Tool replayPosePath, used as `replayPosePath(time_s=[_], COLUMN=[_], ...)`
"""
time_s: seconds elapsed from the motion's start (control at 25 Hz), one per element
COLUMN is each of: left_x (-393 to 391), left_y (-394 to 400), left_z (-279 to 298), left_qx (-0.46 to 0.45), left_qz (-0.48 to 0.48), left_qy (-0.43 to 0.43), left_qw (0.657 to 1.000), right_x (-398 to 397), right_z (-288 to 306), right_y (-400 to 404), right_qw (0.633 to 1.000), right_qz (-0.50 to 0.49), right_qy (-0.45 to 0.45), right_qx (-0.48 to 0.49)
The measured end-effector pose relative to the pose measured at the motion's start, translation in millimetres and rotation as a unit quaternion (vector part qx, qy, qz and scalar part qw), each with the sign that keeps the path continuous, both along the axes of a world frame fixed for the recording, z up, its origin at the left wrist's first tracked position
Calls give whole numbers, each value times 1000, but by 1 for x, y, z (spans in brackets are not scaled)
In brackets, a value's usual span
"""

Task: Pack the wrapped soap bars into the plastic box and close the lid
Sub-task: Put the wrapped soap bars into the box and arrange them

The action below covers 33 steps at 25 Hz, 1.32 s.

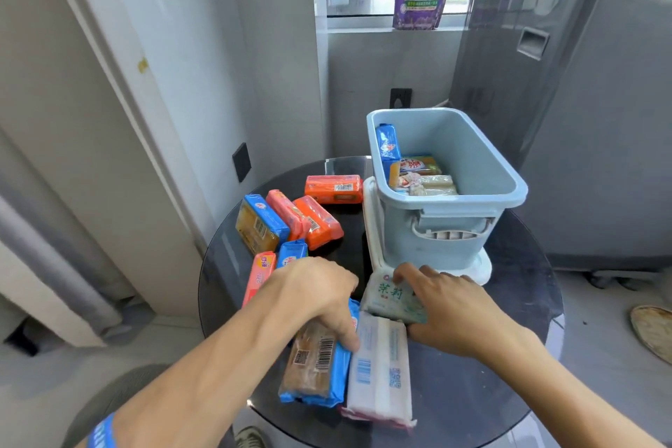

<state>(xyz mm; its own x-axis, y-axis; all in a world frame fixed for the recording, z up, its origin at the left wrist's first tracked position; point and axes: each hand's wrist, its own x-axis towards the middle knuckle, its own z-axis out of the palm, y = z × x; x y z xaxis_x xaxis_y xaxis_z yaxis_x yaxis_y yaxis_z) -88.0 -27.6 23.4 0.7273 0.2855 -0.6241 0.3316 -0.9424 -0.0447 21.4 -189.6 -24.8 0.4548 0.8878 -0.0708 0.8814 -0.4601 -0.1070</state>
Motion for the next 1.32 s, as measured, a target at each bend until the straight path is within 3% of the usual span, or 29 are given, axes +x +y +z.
replayPosePath(time_s=[0.32,0.44,0.56,0.6,0.68,0.76,0.88,0.96,1.04,1.32], left_x=[3,-4,-24,-34,-55,-70,-83,-90,-92,-75], left_y=[8,24,62,74,94,102,108,110,110,95], left_z=[-3,7,22,24,19,10,6,4,0,-9], left_qx=[-70,-88,-29,18,51,-37,-156,-198,-238,-176], left_qz=[22,24,116,149,216,250,261,263,290,317], left_qy=[38,-94,-271,-270,-159,-70,-68,-58,-59,-125], left_qw=[997,991,955,951,962,965,950,943,925,924], right_x=[15,9,-12,-23,-45,-61,-71,-77,-81,-85], right_z=[16,15,14,16,17,18,16,12,5,-3], right_y=[-9,-6,1,5,20,44,86,108,121,138], right_qw=[990,997,991,985,973,962,964,981,987,982], right_qz=[-33,-16,13,28,52,59,64,72,54,-61], right_qy=[140,81,61,70,87,110,163,150,127,75], right_qx=[2,6,116,156,209,243,198,104,81,163])
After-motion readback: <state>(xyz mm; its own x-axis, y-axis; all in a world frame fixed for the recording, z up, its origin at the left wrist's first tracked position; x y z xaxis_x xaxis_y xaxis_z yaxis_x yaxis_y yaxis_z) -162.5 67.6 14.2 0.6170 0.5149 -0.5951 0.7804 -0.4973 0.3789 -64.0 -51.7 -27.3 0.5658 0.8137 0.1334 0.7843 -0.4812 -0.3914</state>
